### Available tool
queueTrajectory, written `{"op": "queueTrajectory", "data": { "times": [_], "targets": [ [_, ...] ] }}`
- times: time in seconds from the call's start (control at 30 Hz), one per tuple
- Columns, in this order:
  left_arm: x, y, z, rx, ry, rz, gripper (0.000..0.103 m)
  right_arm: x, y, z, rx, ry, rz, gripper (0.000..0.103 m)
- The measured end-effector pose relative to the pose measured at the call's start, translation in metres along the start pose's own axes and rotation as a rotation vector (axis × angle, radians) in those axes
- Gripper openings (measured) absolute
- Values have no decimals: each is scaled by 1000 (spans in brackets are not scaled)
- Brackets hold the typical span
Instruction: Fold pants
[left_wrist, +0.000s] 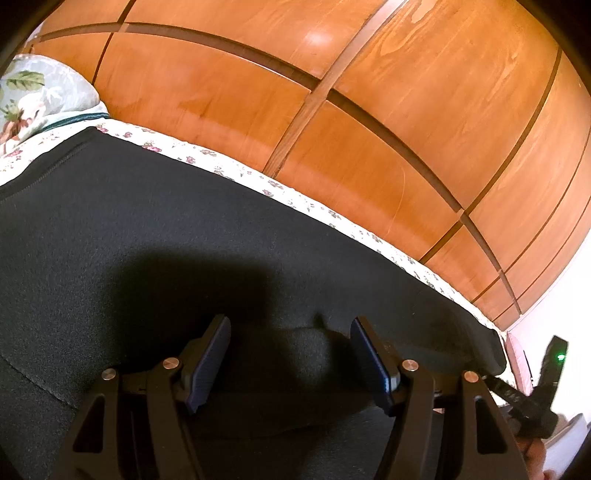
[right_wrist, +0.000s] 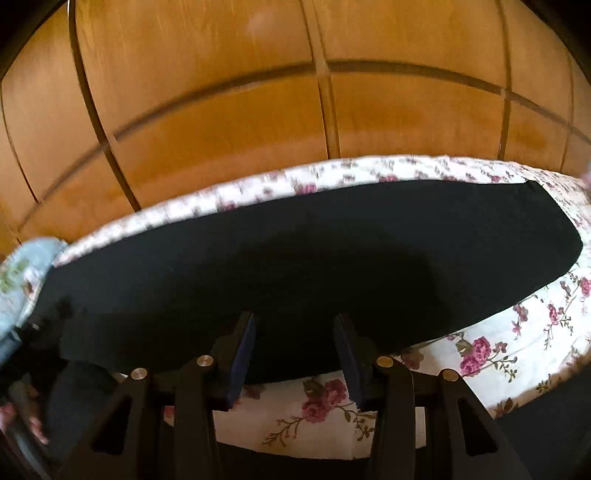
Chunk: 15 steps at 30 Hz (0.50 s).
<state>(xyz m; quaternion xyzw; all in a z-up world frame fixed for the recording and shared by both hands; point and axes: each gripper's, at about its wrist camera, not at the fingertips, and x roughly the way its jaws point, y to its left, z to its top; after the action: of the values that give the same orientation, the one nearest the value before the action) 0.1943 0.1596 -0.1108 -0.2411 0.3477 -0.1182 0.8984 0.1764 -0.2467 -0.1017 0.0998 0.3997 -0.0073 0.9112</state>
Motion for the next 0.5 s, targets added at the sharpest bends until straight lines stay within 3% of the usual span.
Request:
{"op": "queueTrajectory", "data": {
  "times": [0.07, 0.27, 0.37, 0.5],
  "targets": [
    [-1, 0, 2, -10, 5, -4, 68, 8, -3, -1, 10, 32, 2, 46],
    [-12, 10, 24, -94, 54, -23, 66, 7, -6, -6, -3, 18, 0, 49],
    [-28, 18, 54, -42, -2, 29, 66, 10, -2, -6, -11, 12, -8, 49],
    [-32, 46, 98, 12, -24, 212, 66, 7, -1, -8, -11, 8, -1, 51]
  ]
}}
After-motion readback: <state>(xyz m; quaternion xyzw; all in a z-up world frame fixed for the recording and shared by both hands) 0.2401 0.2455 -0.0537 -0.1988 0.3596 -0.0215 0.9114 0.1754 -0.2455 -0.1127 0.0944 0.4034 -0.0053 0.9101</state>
